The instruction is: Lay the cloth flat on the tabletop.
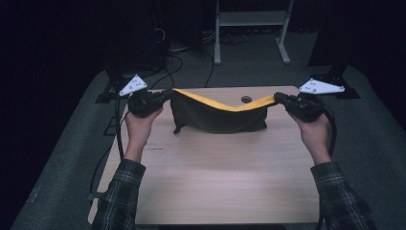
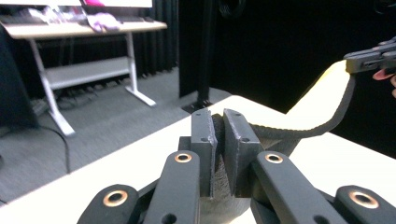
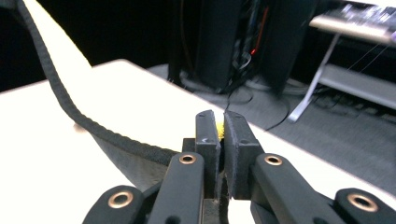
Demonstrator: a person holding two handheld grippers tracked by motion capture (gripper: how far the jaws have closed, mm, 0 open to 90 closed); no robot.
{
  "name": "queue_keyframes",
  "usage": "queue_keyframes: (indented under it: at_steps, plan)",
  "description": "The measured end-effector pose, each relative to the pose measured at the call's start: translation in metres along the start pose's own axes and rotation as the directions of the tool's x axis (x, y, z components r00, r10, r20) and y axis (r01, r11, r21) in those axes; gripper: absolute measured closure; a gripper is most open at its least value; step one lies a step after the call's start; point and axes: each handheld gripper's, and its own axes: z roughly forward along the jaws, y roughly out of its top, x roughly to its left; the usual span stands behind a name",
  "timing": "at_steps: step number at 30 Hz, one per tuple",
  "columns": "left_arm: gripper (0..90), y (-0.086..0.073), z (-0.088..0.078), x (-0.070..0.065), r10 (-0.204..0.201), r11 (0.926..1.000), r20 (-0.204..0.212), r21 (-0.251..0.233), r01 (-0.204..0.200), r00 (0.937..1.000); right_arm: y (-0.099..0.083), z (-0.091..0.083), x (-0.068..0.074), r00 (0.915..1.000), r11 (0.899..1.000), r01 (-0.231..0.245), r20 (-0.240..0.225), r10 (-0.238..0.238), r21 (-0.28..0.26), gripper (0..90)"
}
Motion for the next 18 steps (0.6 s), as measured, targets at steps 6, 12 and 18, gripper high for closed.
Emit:
queue_keyframes:
  at_steps: [6, 12, 18]
  plan:
    - [83.0, -0.027, -0.006, -0.009, -0.019, 0.9989, 0.035, 0.044, 0.018, 0.9992, -0.032, 0.001, 0.01, 0.9994, 0.998, 0.004, -0.035, -0.002, 0.059, 84.1]
    - [82.7, -0.052, -0.014, -0.015, -0.077, 0.9949, 0.071, 0.071, 0.072, 0.9945, -0.051, -0.003, 0.013, 0.9984, 0.997, -0.02, -0.051, 0.024, 0.08, 84.0]
    - [82.6, -0.064, -0.022, -0.02, -0.108, 0.9892, 0.103, 0.11, 0.097, 0.9887, -0.061, -0.008, 0.016, 0.9975, 0.996, -0.027, -0.062, 0.032, 0.084, 84.0]
